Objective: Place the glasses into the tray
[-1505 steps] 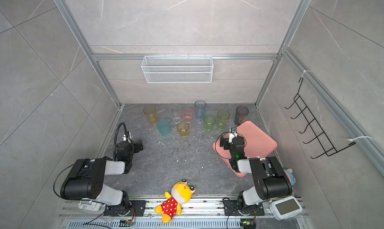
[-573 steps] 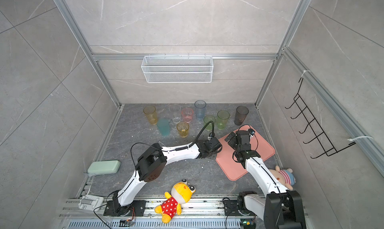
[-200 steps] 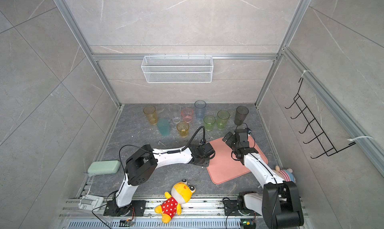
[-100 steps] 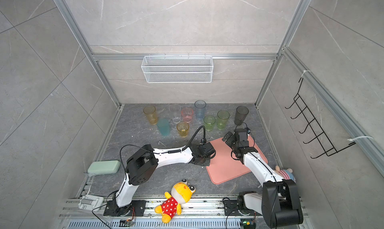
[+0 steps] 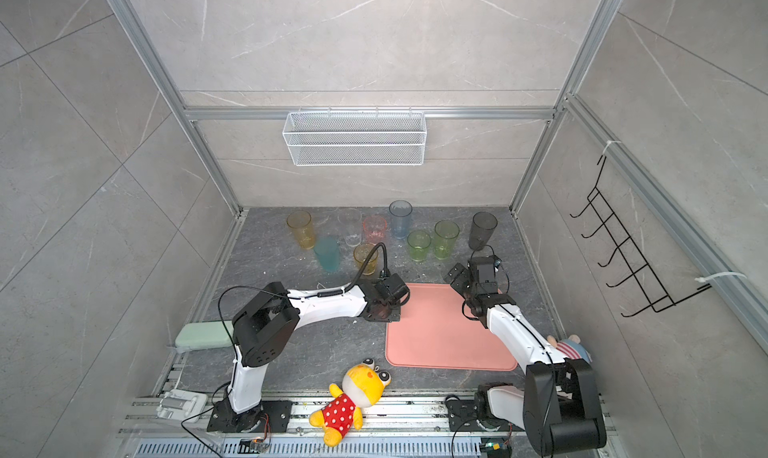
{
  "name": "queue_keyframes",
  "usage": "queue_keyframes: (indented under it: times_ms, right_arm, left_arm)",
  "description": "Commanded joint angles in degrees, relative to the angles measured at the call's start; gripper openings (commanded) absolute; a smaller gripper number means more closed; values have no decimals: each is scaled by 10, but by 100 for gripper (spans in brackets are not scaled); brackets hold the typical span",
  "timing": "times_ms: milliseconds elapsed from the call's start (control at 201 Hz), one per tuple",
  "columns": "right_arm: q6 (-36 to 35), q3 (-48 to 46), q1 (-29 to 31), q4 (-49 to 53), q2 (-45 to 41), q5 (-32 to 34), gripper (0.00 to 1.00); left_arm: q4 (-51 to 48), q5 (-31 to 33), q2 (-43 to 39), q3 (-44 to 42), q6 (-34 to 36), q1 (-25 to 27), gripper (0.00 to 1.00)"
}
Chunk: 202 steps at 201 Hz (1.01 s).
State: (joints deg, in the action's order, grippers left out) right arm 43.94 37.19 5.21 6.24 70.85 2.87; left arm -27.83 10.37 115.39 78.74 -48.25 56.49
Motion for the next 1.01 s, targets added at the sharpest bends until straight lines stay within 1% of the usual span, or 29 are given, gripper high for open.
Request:
queue_keyframes:
  times_ms: [0,249,334,478,717,1001]
  right_arm:
    - [-8,17,-2,-3,7,-8,99]
    - [-9,16,-1,-3,5,-7,100]
    - [-9,16,-2,-2,5,-8,100]
    - [-9,16,0,-3,7,-9,100]
    - [-11,17,-1,-4,12,-9,100]
    - [-9,16,-1,-8,15,-12,100]
  left_arm:
    - [-25,20,-33,-30,41,-26,6]
    - [-13,15,-88,-99,99,-85,5]
    - [-7,-2,-103,-120,138,-109,4]
    - [1,3,-133,-161,176,-137,3]
    - [3,7,-181,-223,190,-173,3]
    - [-8,18,-244,-285,203,-231,3]
